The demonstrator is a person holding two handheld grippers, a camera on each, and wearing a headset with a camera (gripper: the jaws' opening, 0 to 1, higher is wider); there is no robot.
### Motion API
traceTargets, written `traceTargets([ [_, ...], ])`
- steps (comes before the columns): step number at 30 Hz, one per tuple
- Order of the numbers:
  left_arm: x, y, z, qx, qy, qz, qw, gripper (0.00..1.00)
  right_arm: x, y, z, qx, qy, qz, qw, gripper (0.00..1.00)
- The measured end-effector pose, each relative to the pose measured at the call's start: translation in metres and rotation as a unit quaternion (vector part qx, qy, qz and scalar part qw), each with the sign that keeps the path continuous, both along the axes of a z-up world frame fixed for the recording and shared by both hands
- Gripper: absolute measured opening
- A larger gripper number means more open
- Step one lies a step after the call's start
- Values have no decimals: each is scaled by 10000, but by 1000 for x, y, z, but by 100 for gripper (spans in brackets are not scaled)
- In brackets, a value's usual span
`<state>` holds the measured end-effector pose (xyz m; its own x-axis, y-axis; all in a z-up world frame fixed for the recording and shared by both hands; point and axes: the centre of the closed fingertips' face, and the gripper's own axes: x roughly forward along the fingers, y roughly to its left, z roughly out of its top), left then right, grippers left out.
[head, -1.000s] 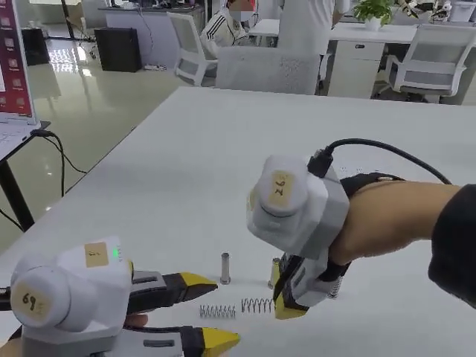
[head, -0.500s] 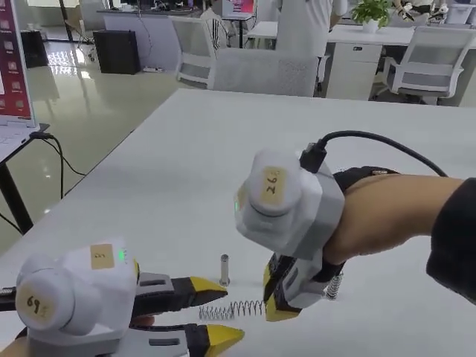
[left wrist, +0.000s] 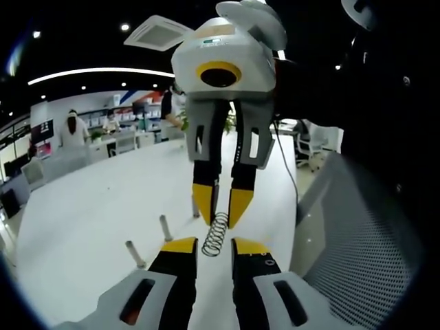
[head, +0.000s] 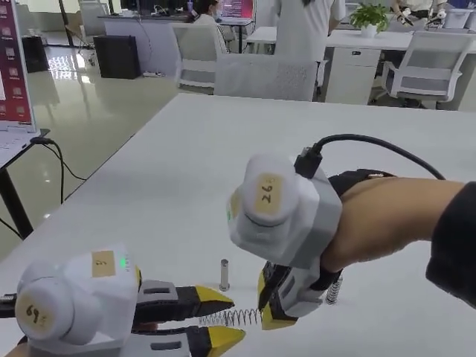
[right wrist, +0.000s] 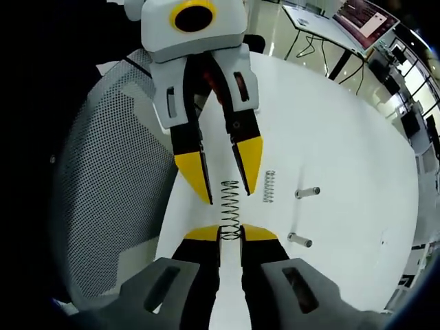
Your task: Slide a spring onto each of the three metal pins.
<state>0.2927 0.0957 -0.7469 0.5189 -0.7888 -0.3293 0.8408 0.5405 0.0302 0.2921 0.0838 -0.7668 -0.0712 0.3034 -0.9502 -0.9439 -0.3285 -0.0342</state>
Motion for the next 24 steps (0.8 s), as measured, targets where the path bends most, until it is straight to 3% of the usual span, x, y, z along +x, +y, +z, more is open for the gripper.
traceTargets([
  [7,-2,-2,0,56,-18,-62,10000,5,-2,-1,1,-17,-15,51,10000,7],
  [24,-1,1,-5,172,13,-58,9998,3,-3,1,12,144,-84,99,9998,7],
])
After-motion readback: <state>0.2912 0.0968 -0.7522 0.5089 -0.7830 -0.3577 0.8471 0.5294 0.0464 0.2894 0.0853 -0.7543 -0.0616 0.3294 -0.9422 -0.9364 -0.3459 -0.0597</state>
